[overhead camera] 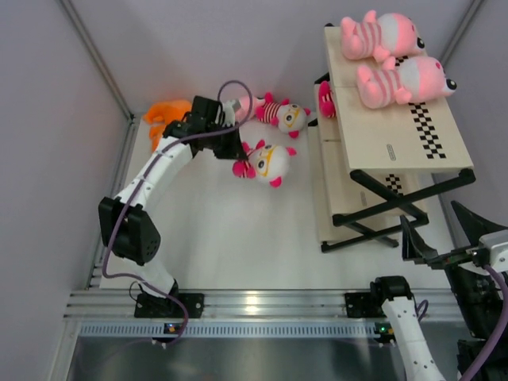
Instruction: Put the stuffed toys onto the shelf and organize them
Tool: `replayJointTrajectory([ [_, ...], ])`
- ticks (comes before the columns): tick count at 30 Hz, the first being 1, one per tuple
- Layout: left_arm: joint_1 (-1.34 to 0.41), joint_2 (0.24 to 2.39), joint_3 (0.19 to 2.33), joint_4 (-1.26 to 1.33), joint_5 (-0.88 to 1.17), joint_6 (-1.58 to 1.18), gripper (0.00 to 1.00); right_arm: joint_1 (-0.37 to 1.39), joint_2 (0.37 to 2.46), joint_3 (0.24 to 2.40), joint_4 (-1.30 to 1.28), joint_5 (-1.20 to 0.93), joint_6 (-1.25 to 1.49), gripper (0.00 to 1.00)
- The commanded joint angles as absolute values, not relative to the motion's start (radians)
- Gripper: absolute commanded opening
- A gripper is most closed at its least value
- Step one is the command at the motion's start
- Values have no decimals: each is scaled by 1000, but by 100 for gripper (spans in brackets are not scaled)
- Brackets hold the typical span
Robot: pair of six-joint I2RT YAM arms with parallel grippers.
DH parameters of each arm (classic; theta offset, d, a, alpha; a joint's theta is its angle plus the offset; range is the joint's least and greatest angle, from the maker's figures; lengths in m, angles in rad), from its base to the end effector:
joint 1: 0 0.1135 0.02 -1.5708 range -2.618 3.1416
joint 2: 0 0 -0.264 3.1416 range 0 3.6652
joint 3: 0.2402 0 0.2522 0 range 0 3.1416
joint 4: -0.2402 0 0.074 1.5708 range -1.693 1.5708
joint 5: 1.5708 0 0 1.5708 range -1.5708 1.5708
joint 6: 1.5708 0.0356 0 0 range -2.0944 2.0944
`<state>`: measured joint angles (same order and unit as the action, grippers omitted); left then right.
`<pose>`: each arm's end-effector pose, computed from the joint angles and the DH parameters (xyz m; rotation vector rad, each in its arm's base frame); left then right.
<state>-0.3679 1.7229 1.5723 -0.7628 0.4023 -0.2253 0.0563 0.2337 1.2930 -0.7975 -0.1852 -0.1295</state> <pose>0.3462 -0.1484 0.3125 0.3556 2.5096 -0.7452 -0.0642 0.0029 0.4458 -0.2782 1.2840 0.0588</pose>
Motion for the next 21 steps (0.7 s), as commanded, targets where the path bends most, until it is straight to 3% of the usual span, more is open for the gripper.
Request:
replayJointTrajectory([
  [1,-370,1670,1797,-716,460,-506,0,60,275,1336,-772,-193,-114,99],
  [11,-557,1890,2250,-693,261,-612,0,58,311,1368,-719,-190,-57,100],
  [21,-650,1982,2226,-696,291,-601,0,57,318,1387,-730,-161,-31,99],
])
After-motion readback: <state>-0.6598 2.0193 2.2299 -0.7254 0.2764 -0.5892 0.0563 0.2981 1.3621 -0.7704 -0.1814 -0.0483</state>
